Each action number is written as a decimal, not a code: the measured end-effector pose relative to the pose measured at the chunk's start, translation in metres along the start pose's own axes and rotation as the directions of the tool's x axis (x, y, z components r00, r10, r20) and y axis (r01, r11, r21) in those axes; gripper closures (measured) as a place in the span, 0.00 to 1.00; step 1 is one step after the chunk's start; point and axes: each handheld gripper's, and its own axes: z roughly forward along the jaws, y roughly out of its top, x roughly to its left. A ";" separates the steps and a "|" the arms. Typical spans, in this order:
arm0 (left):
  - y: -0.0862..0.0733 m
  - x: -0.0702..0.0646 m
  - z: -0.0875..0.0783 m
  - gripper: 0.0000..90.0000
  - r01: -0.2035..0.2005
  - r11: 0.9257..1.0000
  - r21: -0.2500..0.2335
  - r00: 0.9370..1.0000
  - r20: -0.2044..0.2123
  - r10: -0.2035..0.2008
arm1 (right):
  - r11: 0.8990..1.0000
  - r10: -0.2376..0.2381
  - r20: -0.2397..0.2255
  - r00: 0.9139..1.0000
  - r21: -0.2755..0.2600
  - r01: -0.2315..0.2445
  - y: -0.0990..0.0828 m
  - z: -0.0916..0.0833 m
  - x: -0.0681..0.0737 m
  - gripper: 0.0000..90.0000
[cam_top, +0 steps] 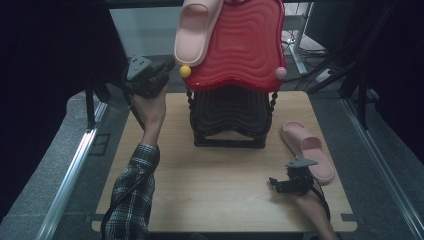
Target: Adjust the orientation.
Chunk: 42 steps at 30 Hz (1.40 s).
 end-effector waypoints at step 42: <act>0.004 0.021 0.032 0.82 0.057 0.998 0.018 0.997 0.044 -0.058 | 1.000 0.001 -0.001 1.000 0.000 -0.001 0.000 0.000 0.000 0.08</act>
